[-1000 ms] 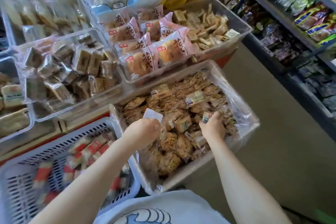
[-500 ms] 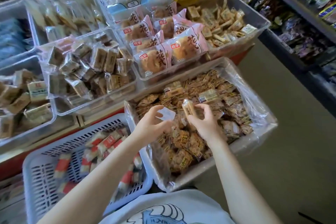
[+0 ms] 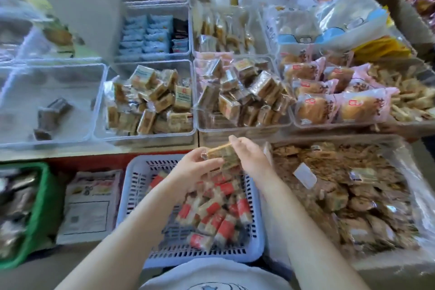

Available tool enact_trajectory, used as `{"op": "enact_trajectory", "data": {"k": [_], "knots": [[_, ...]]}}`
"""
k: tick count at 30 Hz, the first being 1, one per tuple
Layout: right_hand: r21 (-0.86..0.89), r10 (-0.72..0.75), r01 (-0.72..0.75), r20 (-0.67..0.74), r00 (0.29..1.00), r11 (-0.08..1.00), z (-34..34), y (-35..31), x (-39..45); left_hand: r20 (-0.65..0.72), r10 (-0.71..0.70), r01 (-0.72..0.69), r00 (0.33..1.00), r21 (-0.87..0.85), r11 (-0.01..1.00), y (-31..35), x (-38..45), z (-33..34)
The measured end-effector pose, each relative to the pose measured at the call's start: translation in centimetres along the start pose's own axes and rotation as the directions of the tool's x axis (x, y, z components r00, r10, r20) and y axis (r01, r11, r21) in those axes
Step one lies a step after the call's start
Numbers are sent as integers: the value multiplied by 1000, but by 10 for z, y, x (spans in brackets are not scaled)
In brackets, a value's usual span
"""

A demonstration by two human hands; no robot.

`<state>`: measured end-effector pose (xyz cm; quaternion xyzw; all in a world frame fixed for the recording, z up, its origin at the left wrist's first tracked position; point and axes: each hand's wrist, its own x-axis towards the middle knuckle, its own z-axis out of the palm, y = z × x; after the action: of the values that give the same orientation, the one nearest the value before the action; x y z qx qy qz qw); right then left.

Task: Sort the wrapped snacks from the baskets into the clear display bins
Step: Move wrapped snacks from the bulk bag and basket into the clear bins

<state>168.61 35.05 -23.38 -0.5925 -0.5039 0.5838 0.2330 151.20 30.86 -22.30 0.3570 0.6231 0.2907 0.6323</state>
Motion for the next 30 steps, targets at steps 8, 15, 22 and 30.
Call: {"op": "enact_trajectory", "data": {"k": [8, 15, 22, 30], "knots": [[-561, -322, 284, 33, 946, 777, 104, -29, 89, -441, 21, -78, 897, -112, 991, -11, -3, -121], [-869, -314, 269, 141, 939, 415, 116, 4, 114, -482, 328, -252, 812, 218, 943, 32, 52, -148], [-873, -334, 296, 166, 928, 388, 115, 7, 113, -365, 613, -291, 700, 638, 713, 76, 152, -133], [-890, -288, 282, 182, 940, 359, 114, 4, 114, -24, 329, -110, 944, 917, 382, 65, 196, -127]]}}
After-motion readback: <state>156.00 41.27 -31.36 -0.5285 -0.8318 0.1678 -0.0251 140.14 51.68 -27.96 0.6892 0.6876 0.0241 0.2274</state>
